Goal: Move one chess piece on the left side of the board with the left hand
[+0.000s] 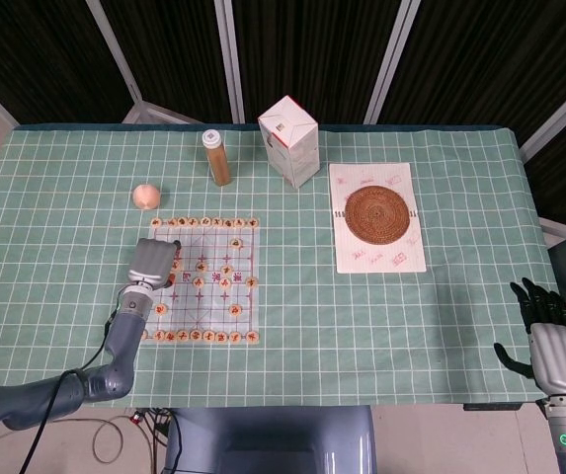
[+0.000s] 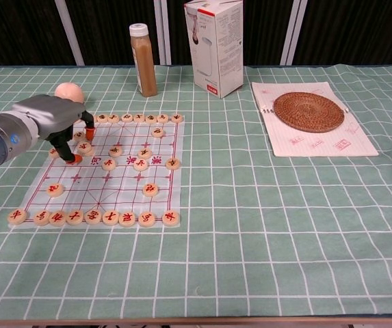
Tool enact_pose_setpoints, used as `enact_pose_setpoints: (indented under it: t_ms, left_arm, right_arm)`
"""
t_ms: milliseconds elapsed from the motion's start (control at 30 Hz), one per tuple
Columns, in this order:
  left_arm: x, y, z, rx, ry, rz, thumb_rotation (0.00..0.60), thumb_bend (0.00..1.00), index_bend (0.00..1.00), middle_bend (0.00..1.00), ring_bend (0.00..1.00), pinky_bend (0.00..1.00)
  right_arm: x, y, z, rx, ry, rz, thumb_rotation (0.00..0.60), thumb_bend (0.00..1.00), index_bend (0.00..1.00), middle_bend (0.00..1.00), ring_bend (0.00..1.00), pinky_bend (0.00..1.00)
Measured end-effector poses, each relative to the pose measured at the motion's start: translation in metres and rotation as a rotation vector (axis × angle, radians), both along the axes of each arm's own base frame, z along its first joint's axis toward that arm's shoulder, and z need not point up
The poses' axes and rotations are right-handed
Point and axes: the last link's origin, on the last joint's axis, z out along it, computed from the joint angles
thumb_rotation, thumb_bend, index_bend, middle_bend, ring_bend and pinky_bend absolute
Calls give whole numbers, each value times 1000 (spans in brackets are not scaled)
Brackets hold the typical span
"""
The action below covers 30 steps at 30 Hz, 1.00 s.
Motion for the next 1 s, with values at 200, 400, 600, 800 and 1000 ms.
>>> enact_pose_setpoints:
  t_ms: [200,400,600,800,1000]
  left_arm:
    - [3,0,3,12,-30,-1,600,168,267,1000,958,959]
    - [7,-2,12,30,-73,-14,600,165,265,1000,952,959]
    - [14,-11,34,65,-139,-54,600,165,227,905,816,849]
    - [7,-35,76,160,-204,-118,600,161,30,380,357,460]
    - [-25,-85,123,257,-234,-154,600,81,0,19,16,85]
  right_arm:
    - [0,0,0,0,0,1,600,344,0,0,0,0]
    - [0,0,0,2,1,3,600,344,0,0,0,0]
    - [0,1,0,2,5,5,600,345,0,0,0,0]
    - [1,1,0,2,15,15,600,344,0,0,0,0]
    - [2,1,-1,1,32,27,600,344,0,0,0,0]
